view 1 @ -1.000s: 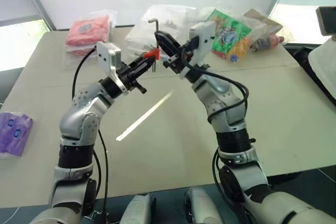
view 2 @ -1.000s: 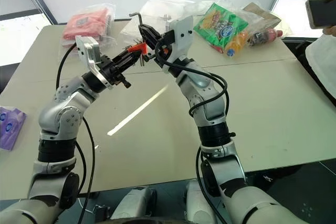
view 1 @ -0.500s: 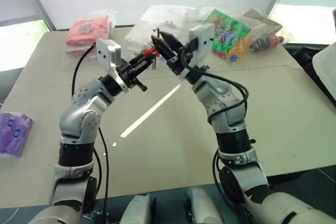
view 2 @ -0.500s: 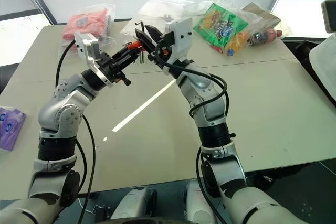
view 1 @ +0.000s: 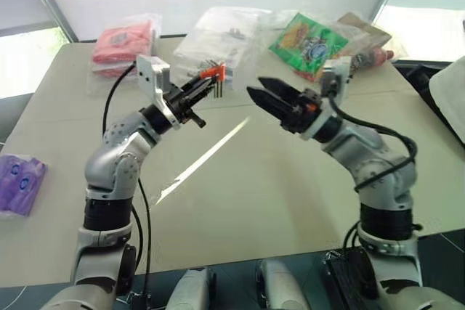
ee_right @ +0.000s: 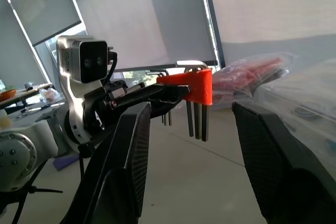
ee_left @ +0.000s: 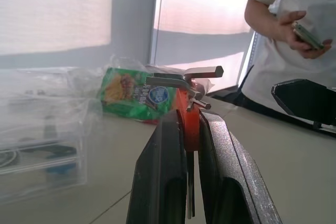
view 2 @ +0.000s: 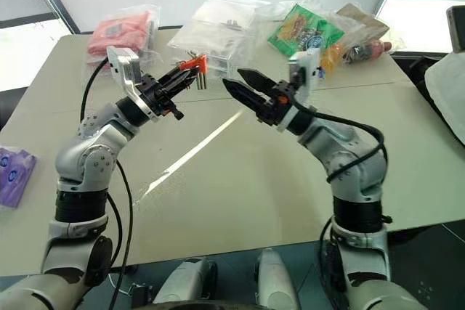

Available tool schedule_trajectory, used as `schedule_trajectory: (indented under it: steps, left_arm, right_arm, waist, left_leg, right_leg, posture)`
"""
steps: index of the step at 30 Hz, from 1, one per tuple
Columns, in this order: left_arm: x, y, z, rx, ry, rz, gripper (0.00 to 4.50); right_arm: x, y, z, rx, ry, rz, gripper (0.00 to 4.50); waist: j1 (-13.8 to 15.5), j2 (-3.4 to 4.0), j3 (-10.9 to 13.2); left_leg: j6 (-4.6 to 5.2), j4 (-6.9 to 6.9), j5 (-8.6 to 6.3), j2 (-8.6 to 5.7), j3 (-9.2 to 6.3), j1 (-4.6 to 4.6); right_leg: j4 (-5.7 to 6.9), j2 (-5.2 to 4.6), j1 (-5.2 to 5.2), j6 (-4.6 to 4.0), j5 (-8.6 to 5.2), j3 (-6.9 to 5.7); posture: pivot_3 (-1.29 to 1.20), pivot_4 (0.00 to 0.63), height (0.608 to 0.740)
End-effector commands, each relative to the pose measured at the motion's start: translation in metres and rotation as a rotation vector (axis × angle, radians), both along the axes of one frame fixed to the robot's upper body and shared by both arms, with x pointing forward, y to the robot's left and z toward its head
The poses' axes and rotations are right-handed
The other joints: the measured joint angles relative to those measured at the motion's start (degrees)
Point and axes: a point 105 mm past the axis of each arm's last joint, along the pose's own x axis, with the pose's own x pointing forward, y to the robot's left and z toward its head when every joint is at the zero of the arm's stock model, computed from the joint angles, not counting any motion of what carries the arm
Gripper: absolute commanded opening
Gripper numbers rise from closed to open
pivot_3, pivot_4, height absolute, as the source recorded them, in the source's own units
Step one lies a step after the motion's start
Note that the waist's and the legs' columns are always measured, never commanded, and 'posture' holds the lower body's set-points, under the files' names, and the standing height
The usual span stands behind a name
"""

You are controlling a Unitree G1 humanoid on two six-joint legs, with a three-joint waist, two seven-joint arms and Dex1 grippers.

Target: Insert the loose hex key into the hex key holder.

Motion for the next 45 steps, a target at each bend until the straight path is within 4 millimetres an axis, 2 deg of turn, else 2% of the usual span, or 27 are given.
schedule_trajectory:
  steps: [1, 6, 9, 16, 25, 32, 34, 35, 41, 42, 45]
  left_arm:
    - [0.002, -0.016, -0.003, -0.076, 0.086, -0.082, 0.0]
    - [0.008, -0.049, -0.019, -0.143, 0.25, -0.177, 0.0]
    - [0.009, -0.074, -0.042, -0.171, 0.395, -0.226, 0.0]
    - [0.008, -0.098, -0.089, -0.183, 0.672, -0.222, 0.0]
    - [0.004, -0.102, -0.128, -0.112, 0.884, -0.173, 0.0]
    - [0.0, -0.091, -0.145, -0.035, 0.937, -0.118, 0.0]
    - [-0.001, -0.087, -0.145, -0.018, 0.922, -0.11, 0.89]
    - [-0.001, -0.086, -0.144, -0.01, 0.913, -0.108, 1.17]
    - [0.006, -0.068, -0.131, 0.092, 0.753, -0.039, 4.11]
    - [0.007, -0.065, -0.127, 0.113, 0.714, -0.034, 4.48]
    - [0.007, -0.06, -0.118, 0.214, 0.571, -0.029, 4.48]
  right_arm:
    - [0.0, -0.019, 0.006, -0.021, -0.035, -0.067, 2.54]
    - [0.006, -0.036, 0.003, -0.04, -0.035, -0.172, 2.54]
    - [0.004, -0.037, -0.001, -0.036, -0.035, -0.206, 2.54]
    - [0.001, -0.036, -0.008, -0.035, -0.024, -0.275, 2.54]
    - [0.0, -0.04, -0.014, -0.043, -0.012, -0.333, 2.54]
    - [0.005, -0.038, -0.016, -0.04, -0.011, -0.344, 2.54]
    - [0.006, -0.037, -0.017, -0.04, -0.011, -0.344, 2.59]
    - [0.007, -0.036, -0.017, -0.039, -0.011, -0.343, 2.59]
    - [0.011, -0.033, -0.019, -0.041, -0.014, -0.333, 2.59]
    - [0.011, -0.033, -0.019, -0.044, -0.016, -0.329, 2.59]
    - [0.012, -0.032, -0.019, -0.057, -0.022, -0.322, 2.59]
  waist:
    - [0.0, -0.01, 0.0]
    - [0.1, -0.03, 0.0]
    - [0.2, -0.02, 0.0]
    - [0.0, -0.03, 0.0]
    - [0.2, -0.03, 0.0]
    - [0.2, -0.03, 0.0]
    - [0.2, -0.02, 0.0]
    - [0.1, -0.02, 0.0]
    - [0.0, 0.0, 0.0]
    - [0.0, 0.0, 0.0]
    - [0.0, 0.01, 0.0]
  left_leg:
    - [0.0, 0.01, 0.0, -0.01, 0.02, 0.0]
    - [-0.02, 0.05, 0.01, -0.01, 0.05, -0.01]
    - [-0.07, 0.05, 0.04, -0.01, 0.05, -0.01]
    - [-0.09, 0.05, 0.05, -0.01, 0.05, 0.0]
    - [-0.26, 0.06, 0.15, -0.03, 0.07, 0.01]
    - [-0.27, 0.06, 0.15, -0.03, 0.07, 0.02]
    - [-0.27, 0.06, 0.15, -0.02, 0.08, 0.05]
    - [-0.27, 0.05, 0.15, -0.02, 0.08, 0.08]
    - [-0.28, 0.02, 0.16, -0.01, 0.12, 0.14]
    - [-0.28, 0.02, 0.16, -0.01, 0.12, 0.15]
    - [-0.29, 0.02, 0.16, 0.0, 0.12, 0.15]
  right_leg:
    - [0.0, -0.01, 0.0, 0.0, 0.0, 0.01]
    - [0.0, 0.0, 0.01, 0.0, 0.0, 0.02]
    - [0.0, -0.01, 0.01, 0.0, 0.0, 0.02]
    - [0.0, 0.01, 0.01, 0.0, 0.0, 0.05]
    - [0.01, 0.0, 0.03, 0.0, 0.0, 0.06]
    - [0.01, 0.0, 0.03, 0.01, 0.0, 0.06]
    - [0.01, 0.0, 0.06, 0.01, 0.0, 0.06]
    - [0.01, 0.0, 0.08, 0.0, 0.0, 0.06]
    - [0.03, 0.02, 0.1, 0.0, 0.0, 0.11]
    - [0.03, 0.03, 0.11, 0.0, 0.0, 0.11]
    - [0.04, 0.04, 0.1, 0.0, 0.0, 0.11]
  posture:
    - [0.0, 0.15, 0.74]
    - [0.0, 0.15, 0.74]
    - [0.0, 0.15, 0.74]
    - [0.0, 0.15, 0.74]
    - [0.0, 0.15, 0.74]
    - [0.0, 0.15, 0.74]
    - [0.0, 0.15, 0.74]
    - [0.0, 0.15, 0.74]
    - [0.0, 0.15, 0.74]
    - [0.0, 0.15, 0.74]
    - [0.0, 0.15, 0.74]
